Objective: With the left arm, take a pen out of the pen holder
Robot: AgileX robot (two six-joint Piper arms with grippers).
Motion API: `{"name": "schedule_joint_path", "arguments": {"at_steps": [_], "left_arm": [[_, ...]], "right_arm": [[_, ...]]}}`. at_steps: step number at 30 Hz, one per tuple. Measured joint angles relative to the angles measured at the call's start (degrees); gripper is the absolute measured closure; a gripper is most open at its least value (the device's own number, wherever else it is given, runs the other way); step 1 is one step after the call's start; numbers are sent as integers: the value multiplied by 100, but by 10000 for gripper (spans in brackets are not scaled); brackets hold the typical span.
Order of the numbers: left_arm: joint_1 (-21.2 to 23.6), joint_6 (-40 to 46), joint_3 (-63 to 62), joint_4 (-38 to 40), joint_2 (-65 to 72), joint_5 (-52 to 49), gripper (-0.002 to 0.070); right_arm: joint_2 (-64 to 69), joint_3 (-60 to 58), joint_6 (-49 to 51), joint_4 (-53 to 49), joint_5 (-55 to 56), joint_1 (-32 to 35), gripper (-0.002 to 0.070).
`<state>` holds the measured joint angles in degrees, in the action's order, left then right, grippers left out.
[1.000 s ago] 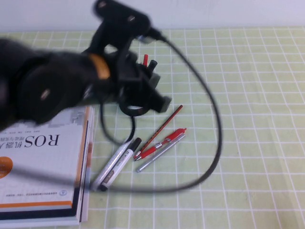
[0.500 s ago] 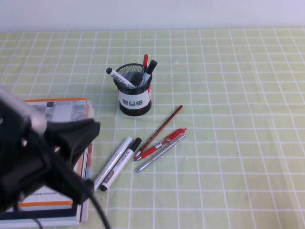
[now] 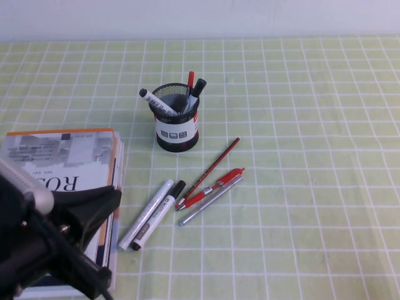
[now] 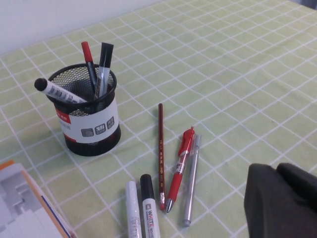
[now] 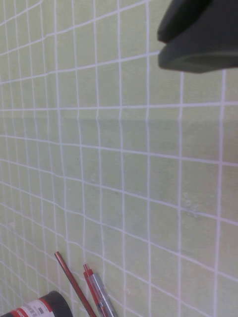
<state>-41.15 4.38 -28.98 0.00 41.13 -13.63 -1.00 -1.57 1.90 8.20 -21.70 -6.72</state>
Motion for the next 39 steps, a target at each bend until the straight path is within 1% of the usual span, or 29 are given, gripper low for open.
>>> {"name": "schedule_joint_path", "arguments": {"at_steps": [4, 6, 8, 13, 15, 19, 22, 25, 31, 37, 39], "left_arm": [[38, 0, 174, -106, -388, -32, 675], [218, 0, 370, -115, -711, 9, 675], [526, 0, 643, -85, -1091, 88, 675], [1725, 0, 1397, -65, -2207, 235, 675], [2130, 0, 1638, 0, -2661, 235, 675], [2843, 0, 2099, 209, -3467, 235, 675], [3208, 0, 2456, 460, -4008, 254, 675], [3320, 0, 2730, 617, -4151, 279, 675], [3330, 0, 3032, 641, -4153, 328, 675], [3330, 0, 3032, 631, -4153, -116, 675], [3330, 0, 3032, 522, -4153, -362, 675]], "right_arm": [[0, 0, 0, 0, 0, 0, 688], [0, 0, 0, 0, 0, 0, 689], [0, 0, 0, 0, 0, 0, 689], [0, 0, 0, 0, 0, 0, 689], [0, 0, 0, 0, 0, 0, 689], [0, 0, 0, 0, 0, 0, 689], [0, 0, 0, 0, 0, 0, 689], [0, 0, 0, 0, 0, 0, 689], [0, 0, 0, 0, 0, 0, 689], [0, 0, 0, 0, 0, 0, 689], [0, 0, 0, 0, 0, 0, 689]]}}
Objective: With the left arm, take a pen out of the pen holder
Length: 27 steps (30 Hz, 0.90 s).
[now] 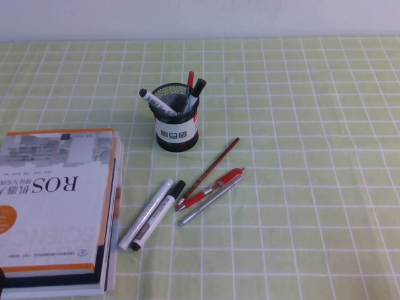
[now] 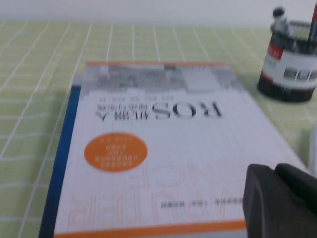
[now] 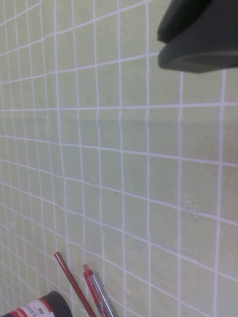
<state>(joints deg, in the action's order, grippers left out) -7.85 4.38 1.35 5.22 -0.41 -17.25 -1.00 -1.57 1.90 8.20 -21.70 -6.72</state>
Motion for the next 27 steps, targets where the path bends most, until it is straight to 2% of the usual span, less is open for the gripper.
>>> {"name": "schedule_joint_path", "arguments": {"at_steps": [7, 27], "left_arm": [[0, 24, 5, -429, 0, -452, 675], [0, 24, 5, -473, -10, -476, 675]], "right_arm": [[0, 0, 0, 0, 0, 0, 689], [0, 0, 0, 0, 0, 0, 689]]}}
